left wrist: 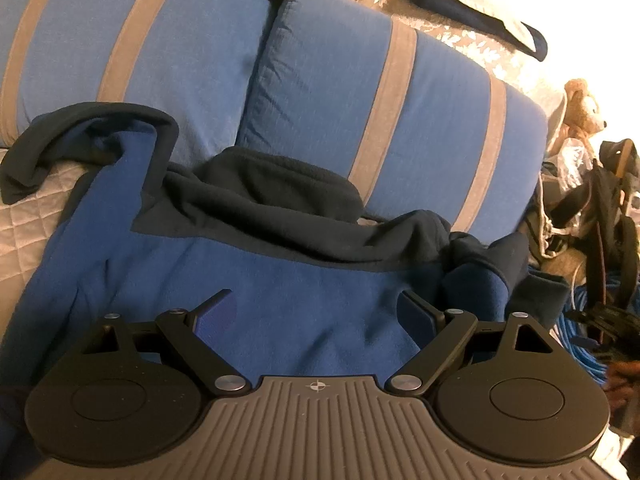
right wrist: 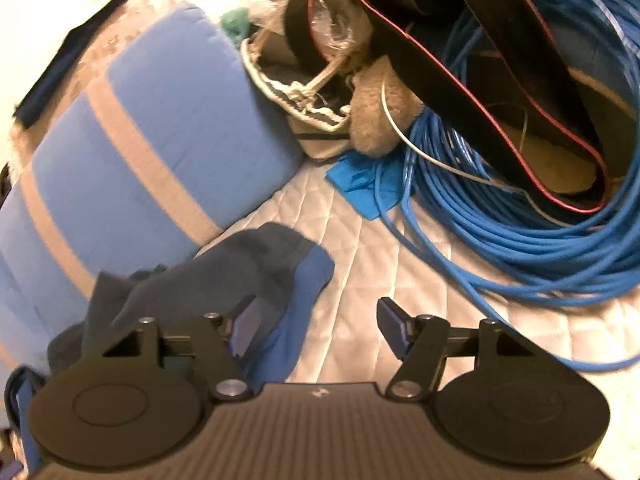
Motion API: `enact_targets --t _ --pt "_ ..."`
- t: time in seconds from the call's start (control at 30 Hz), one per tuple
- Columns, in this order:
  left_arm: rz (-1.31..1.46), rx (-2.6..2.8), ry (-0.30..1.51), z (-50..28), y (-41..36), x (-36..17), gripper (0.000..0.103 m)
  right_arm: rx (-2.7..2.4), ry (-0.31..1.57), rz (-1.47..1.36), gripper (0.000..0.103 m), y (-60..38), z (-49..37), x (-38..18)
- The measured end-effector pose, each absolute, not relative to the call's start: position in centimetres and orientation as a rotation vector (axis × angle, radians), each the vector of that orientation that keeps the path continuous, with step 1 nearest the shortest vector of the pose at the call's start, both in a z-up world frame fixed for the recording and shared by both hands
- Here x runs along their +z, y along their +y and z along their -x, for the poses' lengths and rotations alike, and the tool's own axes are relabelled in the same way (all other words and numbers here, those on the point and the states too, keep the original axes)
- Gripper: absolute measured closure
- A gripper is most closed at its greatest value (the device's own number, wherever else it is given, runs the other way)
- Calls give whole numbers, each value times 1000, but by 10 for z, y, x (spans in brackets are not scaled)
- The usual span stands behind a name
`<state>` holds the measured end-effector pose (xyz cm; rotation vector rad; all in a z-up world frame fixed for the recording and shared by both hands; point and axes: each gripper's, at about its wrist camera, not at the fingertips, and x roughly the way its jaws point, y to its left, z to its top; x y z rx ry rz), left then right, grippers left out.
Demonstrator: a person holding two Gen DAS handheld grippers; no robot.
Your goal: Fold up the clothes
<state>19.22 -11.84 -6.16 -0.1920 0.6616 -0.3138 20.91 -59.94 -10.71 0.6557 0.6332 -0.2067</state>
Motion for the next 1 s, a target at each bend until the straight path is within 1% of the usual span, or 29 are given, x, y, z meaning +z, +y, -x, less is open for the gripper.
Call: enact_targets --t 0.13,0.2,0.23,0.3,0.37,0.4,0.43,0.47,0.6,0.7,0.8,0.9,1.0 --pt "188 -313 667 -193 -119 -63 15 -180 640 -662 38 -600 -234 -125" --pt "186 -313 668 -194 -119 -63 15 -179 645 -681 40 -599 -243 -133" --pt "185 -313 669 -194 -119 -63 15 -180 647 -694 43 -598 -247 -137" --pt "184 -313 671 -194 -120 -64 15 -174 650 -723 53 -599 -255 -144" --pt "182 -313 673 -195 -120 -64 15 -171 650 -732 82 -600 -261 -146" --pt "181 -313 674 -195 -120 -65 15 -169 649 -716 84 -599 -262 -144" --pt "180 -313 675 -195 -120 -65 15 -170 644 -683 90 -596 -262 -140" --pt "179 -313 675 -195 -120 -65 15 -170 631 -629 92 -590 -260 -132" --pt "182 -309 674 -195 -119 -65 15 -143 530 -314 93 -546 -244 -88" --pt "202 -300 667 -195 -117 -64 15 -42 426 -79 93 -492 -217 -49" --pt "234 -291 646 -194 -112 -61 15 111 376 87 93 -440 -191 -26" --pt "250 -278 635 -194 -107 -59 15 266 387 199 93 -392 -171 -19" --pt "272 -270 643 -197 -103 -59 15 395 466 268 93 -354 -163 -27"
